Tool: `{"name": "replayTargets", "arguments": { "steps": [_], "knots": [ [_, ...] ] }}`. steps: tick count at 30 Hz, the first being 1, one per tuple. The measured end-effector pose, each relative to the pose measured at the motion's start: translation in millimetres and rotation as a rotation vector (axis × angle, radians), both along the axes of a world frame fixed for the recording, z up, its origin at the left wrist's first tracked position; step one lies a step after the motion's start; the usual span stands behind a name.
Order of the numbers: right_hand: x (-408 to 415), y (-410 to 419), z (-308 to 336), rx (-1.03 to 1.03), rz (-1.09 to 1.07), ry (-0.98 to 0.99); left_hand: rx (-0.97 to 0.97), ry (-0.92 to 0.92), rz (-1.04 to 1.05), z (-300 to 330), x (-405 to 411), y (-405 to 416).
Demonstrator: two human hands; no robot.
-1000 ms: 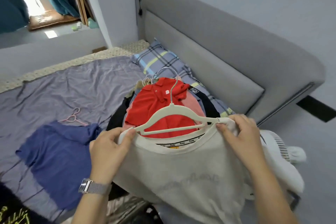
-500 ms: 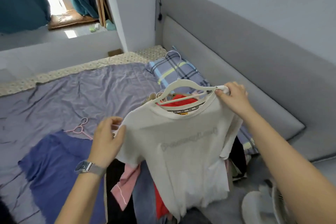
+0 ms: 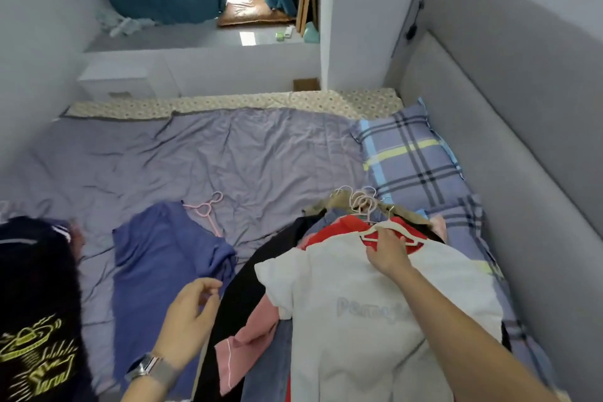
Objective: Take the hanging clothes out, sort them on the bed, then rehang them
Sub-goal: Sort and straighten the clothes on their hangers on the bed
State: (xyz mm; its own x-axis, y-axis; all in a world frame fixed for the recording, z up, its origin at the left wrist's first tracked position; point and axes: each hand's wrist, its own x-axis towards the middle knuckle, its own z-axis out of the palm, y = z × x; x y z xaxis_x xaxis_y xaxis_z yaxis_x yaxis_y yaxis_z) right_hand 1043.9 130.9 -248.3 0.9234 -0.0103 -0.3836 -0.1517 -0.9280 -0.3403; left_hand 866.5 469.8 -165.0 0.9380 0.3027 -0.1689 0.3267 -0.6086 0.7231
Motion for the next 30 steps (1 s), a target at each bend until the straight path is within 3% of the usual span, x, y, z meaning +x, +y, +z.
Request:
{"name": "replayTargets", "arguments": {
  "steps": [5,9,12,18,26,30],
  "knots": [
    [9.5,104.9,2.1,0.283,0.223,0.256,-0.043,0.050,0.118,-30.6,2.9,43.6],
    [18.0,184.8,-26.4,0.314,0.302,0.495,-0.085,0.099,0.212,-73.7,20.6,102.4],
    [37.6,247.8,-72.4,0.296,0.260,0.441,-0.107,0.112,0.240,-118.8,54.8,144.6],
    [72.6,360.9,-183.0,0.368,0.139,0.373,-0.147,0.223,0.100,-222.0,102.6,205.4],
    [132.3,458.6,-278.5,0.370,0.161,0.174,-0.143,0.099,0.370,-302.1,90.8,285.6],
    [136.4,474.5,-316.7,0.214,0.098,0.280,-0.128,0.107,0.373,-323.7,70.6,300.7]
  ]
}}
